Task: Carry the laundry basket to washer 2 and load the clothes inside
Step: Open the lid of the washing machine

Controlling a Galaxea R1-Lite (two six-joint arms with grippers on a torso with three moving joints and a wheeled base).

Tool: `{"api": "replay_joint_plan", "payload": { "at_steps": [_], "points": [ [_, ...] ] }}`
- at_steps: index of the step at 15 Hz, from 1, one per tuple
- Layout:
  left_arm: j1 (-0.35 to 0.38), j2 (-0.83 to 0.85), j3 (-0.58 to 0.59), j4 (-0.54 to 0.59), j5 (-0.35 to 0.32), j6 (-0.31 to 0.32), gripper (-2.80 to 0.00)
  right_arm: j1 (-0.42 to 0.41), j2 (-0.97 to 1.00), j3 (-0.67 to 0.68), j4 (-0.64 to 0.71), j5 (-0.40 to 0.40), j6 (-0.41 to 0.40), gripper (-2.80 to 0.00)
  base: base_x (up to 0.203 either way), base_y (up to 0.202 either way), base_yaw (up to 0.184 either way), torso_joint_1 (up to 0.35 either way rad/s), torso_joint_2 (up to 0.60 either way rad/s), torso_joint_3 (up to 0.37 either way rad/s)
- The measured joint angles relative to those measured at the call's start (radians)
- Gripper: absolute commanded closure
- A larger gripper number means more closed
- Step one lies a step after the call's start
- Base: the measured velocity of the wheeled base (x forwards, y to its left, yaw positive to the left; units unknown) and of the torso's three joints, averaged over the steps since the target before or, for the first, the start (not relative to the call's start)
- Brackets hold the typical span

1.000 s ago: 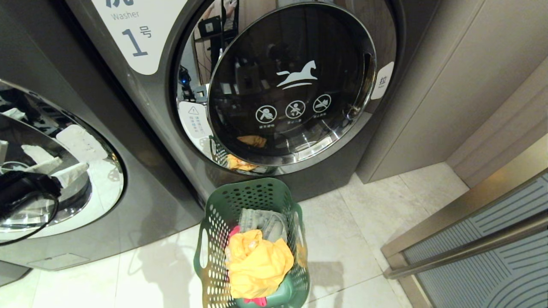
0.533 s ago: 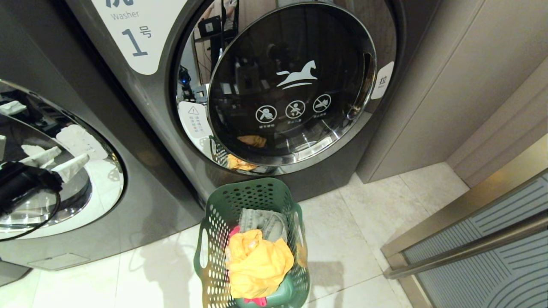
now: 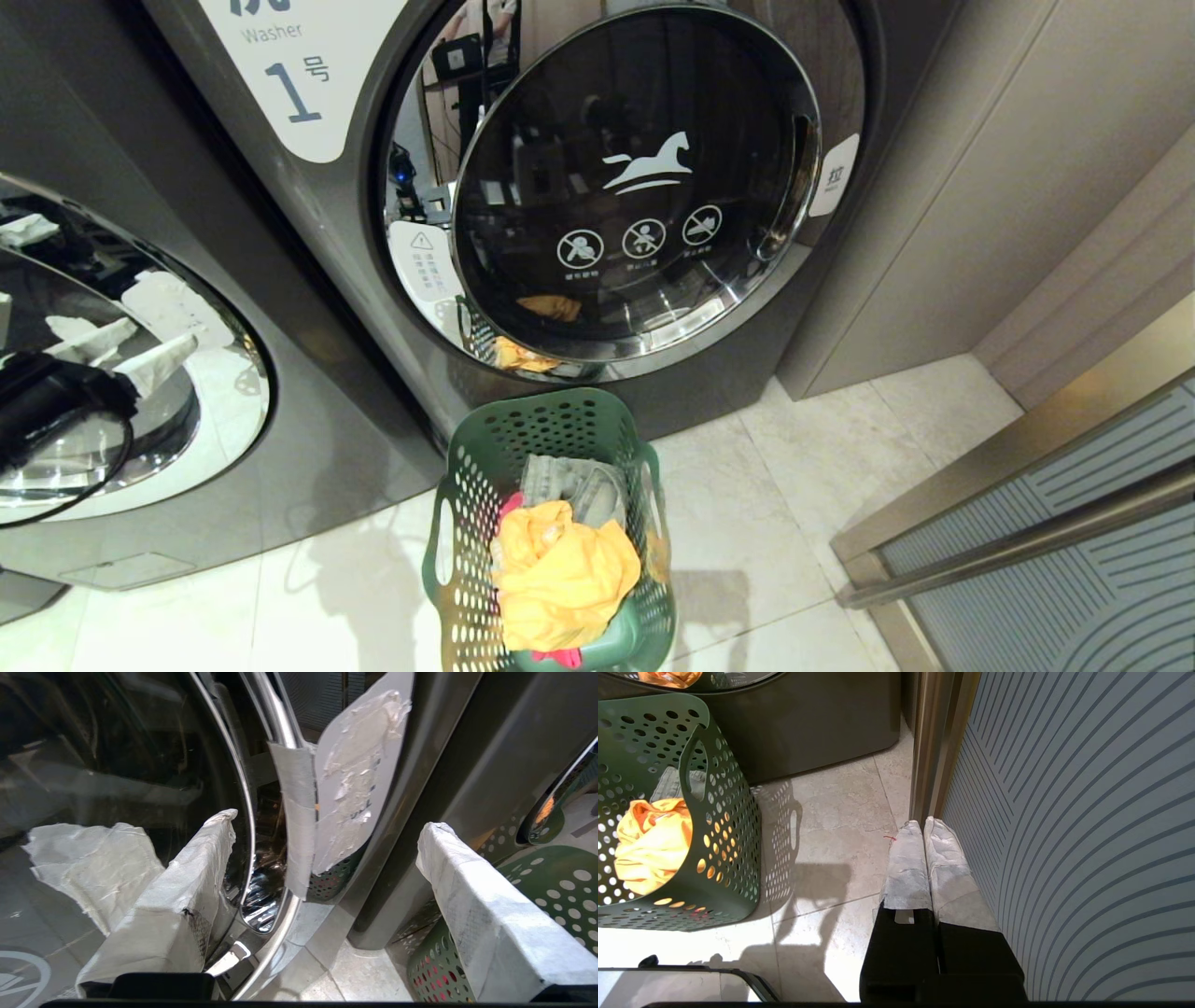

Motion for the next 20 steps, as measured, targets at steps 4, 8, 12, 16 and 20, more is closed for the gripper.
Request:
{"api": "replay_joint_plan", "payload": {
  "at_steps": [4,8,12,16,20],
  "points": [
    [-0.032,-0.010,0.020,0.000,0.000,0.000,-2.80,0.000,0.000,0.000,0.000,0.000,0.000,0.00,0.000,0.000,0.000,0.000,0.00,0.000],
    [-0.045,0.000,0.014,0.000,0.000,-0.003,-2.80,0.000,0.000,0.000,0.000,0.000,0.000,0.00,0.000,0.000,0.000,0.000,0.00,0.000],
    [-0.047,0.031,-0.013,0.000,0.000,-0.004,-2.80,0.000,0.000,0.000,0.000,0.000,0.000,0.00,0.000,0.000,0.000,0.000,0.00,0.000],
    [-0.047,0.046,-0.054,-0.001,-0.033,-0.053,-2.80,0.000,0.000,0.000,0.000,0.000,0.000,0.00,0.000,0.000,0.000,0.000,0.00,0.000],
    [-0.046,0.054,-0.080,0.001,-0.080,-0.087,-2.80,0.000,0.000,0.000,0.000,0.000,0.000,0.00,0.000,0.000,0.000,0.000,0.00,0.000]
  ]
}}
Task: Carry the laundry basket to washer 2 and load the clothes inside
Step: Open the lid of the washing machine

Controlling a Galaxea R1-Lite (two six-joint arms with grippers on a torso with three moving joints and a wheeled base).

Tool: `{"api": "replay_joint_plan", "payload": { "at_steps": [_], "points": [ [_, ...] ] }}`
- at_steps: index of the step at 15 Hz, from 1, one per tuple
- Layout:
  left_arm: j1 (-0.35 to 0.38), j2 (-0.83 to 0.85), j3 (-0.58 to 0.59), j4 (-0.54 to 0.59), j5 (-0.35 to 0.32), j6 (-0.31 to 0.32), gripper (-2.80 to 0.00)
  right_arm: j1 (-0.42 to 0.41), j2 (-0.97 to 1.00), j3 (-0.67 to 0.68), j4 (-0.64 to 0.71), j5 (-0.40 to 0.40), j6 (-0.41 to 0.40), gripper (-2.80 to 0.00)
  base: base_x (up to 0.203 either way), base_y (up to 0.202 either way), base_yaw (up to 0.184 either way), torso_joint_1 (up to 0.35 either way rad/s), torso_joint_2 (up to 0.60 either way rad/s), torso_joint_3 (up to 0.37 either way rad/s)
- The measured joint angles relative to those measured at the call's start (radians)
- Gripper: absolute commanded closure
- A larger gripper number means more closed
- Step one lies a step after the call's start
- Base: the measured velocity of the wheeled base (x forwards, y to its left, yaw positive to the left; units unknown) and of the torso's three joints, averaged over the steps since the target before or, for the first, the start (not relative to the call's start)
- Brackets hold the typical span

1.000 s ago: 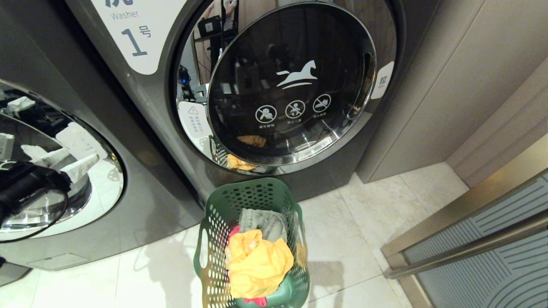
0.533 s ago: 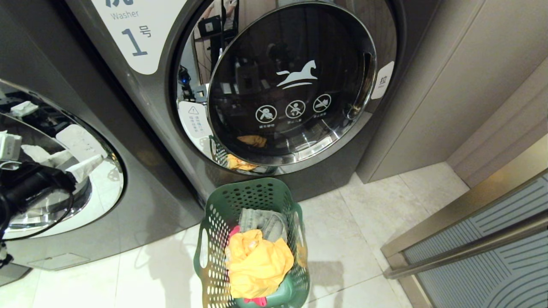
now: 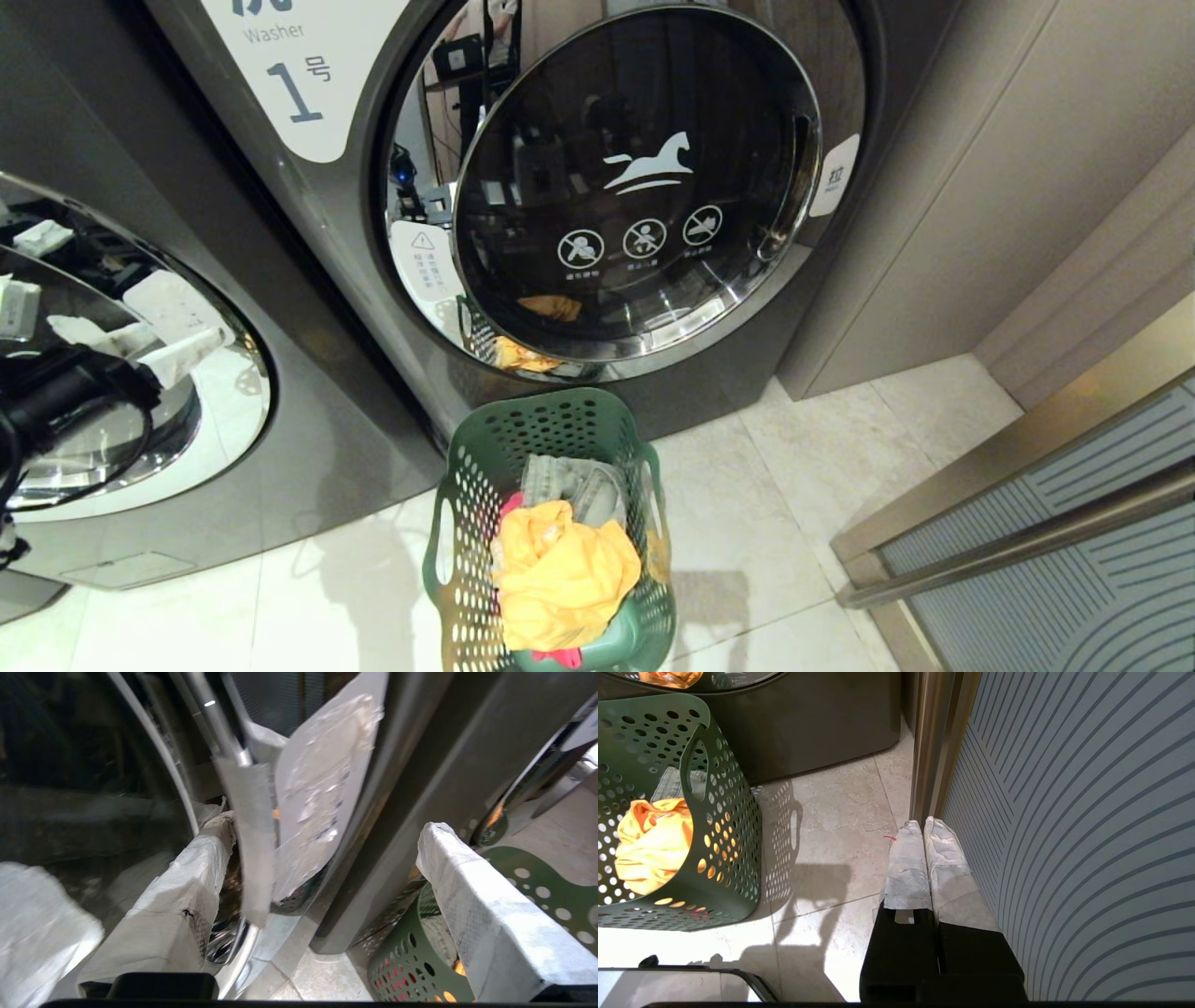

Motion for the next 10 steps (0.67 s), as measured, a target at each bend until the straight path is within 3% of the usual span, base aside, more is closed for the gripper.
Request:
{"api": "replay_joint_plan", "payload": {
  "at_steps": [10],
  "points": [
    [0.016,0.008,0.013,-0.002,-0.080,0.005,-2.80,0.000,0.000,0.000,0.000,0.000,0.000,0.00,0.000,0.000,0.000,0.000,0.00,0.000]
  ]
}}
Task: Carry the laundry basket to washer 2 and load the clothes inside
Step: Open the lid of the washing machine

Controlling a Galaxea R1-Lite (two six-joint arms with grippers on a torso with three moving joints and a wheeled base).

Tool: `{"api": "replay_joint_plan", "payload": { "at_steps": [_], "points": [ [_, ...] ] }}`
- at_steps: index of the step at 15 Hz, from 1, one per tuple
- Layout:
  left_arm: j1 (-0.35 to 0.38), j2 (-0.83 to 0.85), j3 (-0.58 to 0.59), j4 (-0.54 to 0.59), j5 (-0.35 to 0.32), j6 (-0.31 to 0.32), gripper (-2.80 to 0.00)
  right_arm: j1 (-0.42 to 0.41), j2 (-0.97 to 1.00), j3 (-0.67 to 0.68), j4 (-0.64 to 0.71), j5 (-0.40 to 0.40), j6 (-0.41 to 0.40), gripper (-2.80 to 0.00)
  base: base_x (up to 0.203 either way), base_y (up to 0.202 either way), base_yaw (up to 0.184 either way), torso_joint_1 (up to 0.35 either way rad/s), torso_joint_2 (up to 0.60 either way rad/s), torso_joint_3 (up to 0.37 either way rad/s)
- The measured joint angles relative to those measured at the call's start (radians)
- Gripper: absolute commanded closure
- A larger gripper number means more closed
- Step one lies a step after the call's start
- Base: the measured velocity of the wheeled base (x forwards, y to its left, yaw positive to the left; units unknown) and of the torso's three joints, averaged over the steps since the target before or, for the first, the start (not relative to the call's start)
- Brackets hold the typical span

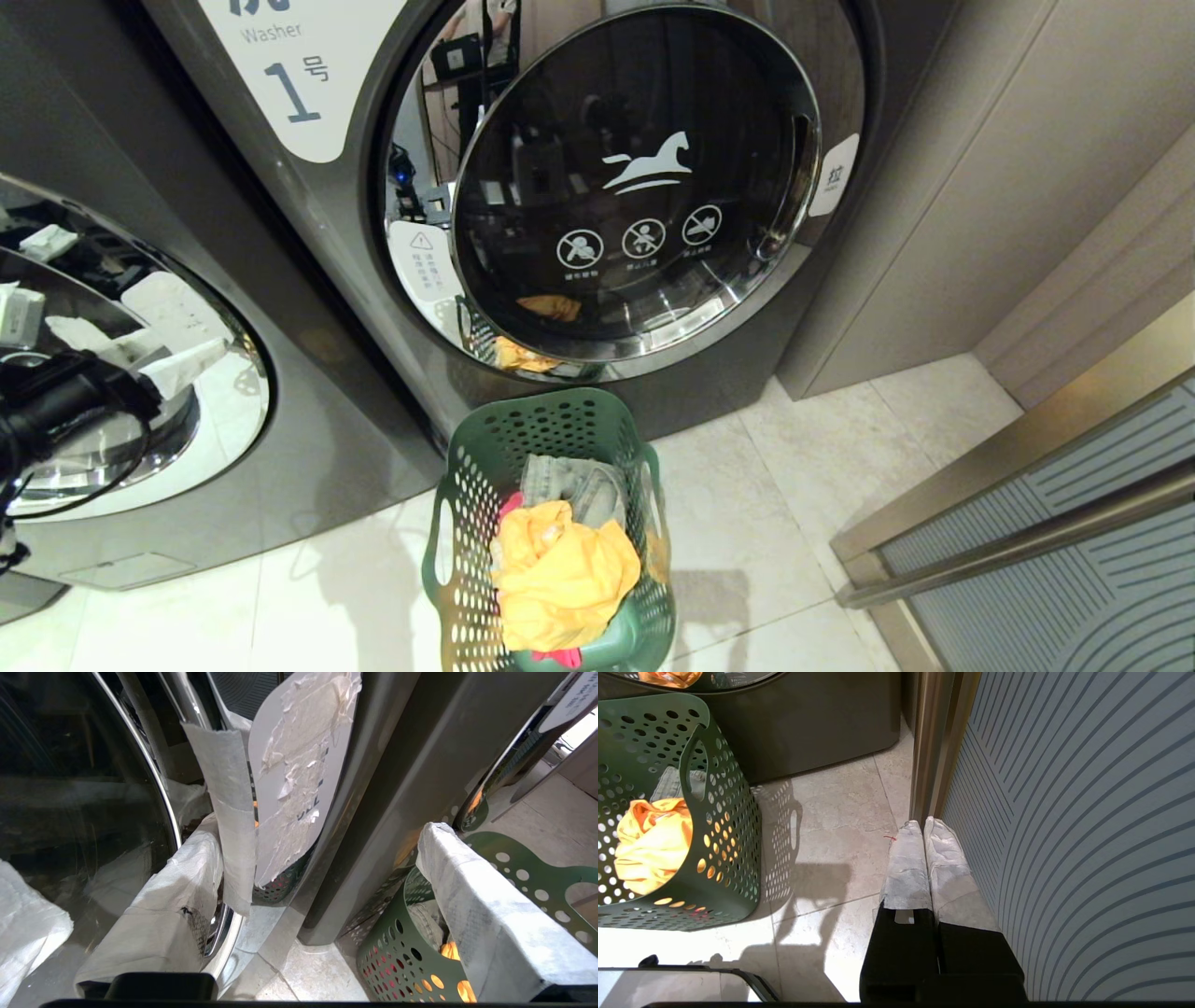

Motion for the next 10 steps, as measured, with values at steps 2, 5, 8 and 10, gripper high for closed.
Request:
{"api": "replay_joint_plan", "payload": {
  "at_steps": [2,5,8,10],
  "points": [
    [0.001,-0.001,0.001,0.000,-0.009,-0.001,-2.80,0.000,0.000,0.000,0.000,0.000,0.000,0.00,0.000,0.000,0.000,0.000,0.00,0.000],
    [0.002,0.002,-0.010,0.000,-0.012,0.000,-2.80,0.000,0.000,0.000,0.000,0.000,0.000,0.00,0.000,0.000,0.000,0.000,0.00,0.000],
    [-0.003,0.014,-0.032,0.000,-0.005,0.004,-2.80,0.000,0.000,0.000,0.000,0.000,0.000,0.00,0.000,0.000,0.000,0.000,0.00,0.000],
    [-0.006,0.027,-0.047,0.000,-0.004,0.010,-2.80,0.000,0.000,0.000,0.000,0.000,0.000,0.00,0.000,0.000,0.000,0.000,0.00,0.000]
  ]
}}
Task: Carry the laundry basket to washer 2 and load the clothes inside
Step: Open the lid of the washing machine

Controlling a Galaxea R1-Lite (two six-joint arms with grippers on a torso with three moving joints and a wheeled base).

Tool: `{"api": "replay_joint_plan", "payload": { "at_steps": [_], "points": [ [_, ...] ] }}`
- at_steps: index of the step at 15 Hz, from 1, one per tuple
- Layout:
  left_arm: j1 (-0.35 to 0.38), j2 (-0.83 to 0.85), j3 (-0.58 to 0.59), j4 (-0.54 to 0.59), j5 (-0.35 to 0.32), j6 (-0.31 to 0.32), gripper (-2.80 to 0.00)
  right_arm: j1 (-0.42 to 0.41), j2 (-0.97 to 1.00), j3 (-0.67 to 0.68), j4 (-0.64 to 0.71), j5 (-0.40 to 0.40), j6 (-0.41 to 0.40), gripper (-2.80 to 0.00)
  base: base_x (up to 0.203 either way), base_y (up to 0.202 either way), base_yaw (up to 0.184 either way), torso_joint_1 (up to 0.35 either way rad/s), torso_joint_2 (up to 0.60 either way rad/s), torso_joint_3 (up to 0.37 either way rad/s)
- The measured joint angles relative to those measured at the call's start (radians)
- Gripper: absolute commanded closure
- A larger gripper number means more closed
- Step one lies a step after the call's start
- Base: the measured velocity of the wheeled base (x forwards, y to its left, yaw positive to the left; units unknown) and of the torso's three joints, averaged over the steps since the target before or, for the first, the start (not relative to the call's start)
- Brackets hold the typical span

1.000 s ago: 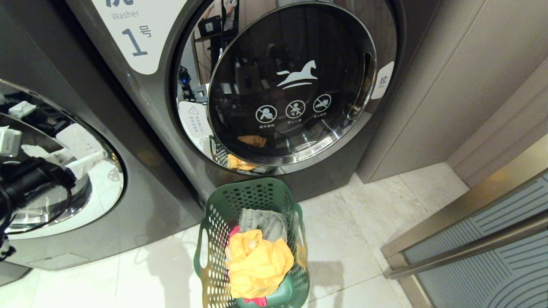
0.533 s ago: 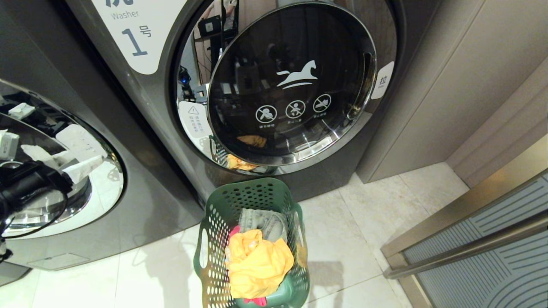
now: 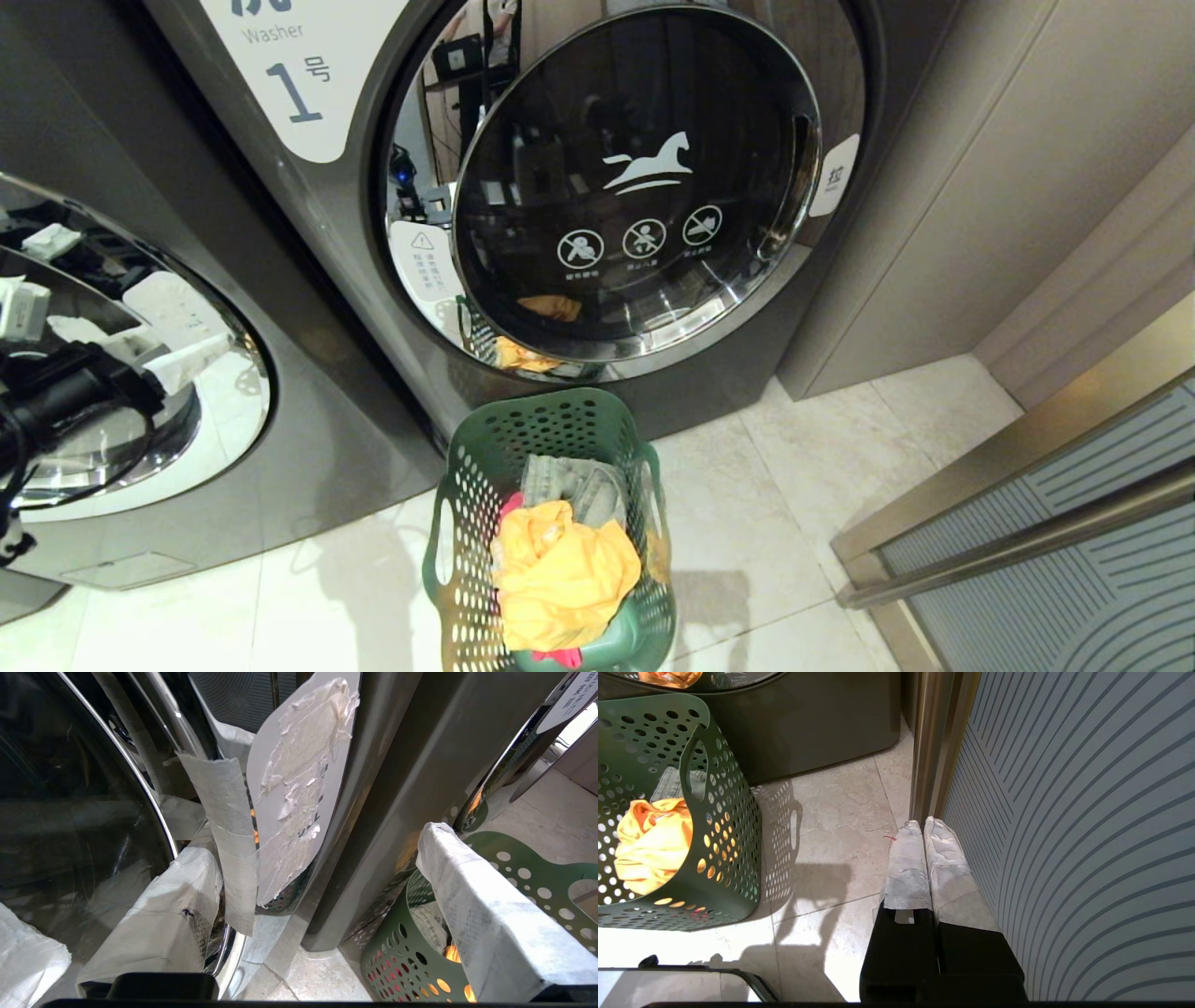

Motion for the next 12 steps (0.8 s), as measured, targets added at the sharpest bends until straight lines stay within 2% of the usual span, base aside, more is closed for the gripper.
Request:
{"api": "replay_joint_plan", "payload": {
  "at_steps": [12],
  "points": [
    [-0.027,0.025,-0.016,-0.003,0.010,0.009,-2.80,0.000,0.000,0.000,0.000,0.000,0.000,0.00,0.000,0.000,0.000,0.000,0.00,0.000]
  ]
}}
